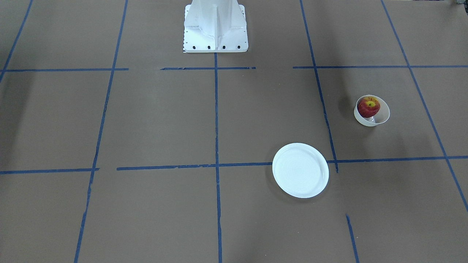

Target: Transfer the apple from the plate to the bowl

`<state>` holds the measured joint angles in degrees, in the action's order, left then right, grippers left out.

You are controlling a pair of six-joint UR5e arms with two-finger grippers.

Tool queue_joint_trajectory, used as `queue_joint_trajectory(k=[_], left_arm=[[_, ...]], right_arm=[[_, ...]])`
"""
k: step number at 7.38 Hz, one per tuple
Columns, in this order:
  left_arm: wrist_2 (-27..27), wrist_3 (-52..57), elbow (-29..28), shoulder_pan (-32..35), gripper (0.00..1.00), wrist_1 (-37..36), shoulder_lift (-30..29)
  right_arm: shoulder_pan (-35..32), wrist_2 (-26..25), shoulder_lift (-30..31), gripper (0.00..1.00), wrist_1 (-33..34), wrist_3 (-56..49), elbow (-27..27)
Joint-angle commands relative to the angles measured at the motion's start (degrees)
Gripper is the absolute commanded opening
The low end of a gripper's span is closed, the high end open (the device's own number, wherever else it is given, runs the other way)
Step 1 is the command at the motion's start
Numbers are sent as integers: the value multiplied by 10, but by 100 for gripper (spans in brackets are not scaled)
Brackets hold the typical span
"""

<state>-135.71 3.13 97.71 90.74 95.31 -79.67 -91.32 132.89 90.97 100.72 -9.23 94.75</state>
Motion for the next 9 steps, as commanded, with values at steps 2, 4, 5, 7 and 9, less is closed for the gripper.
queue_joint_trajectory(k=[2, 4, 5, 7, 9], left_arm=[[0, 1, -1, 5, 100, -3, 0], [0, 1, -5, 6, 100, -3, -5], [1, 1, -7, 7, 100, -3, -7], [3, 0, -25, 5, 100, -3, -24], [3, 0, -38, 6, 100, -3, -29]], right_arm=[[0, 0, 0, 100, 0, 0, 0], [0, 0, 0, 100, 0, 0, 0], [0, 0, 0, 100, 0, 0, 0], [0, 0, 0, 100, 0, 0, 0], [0, 0, 0, 100, 0, 0, 0]])
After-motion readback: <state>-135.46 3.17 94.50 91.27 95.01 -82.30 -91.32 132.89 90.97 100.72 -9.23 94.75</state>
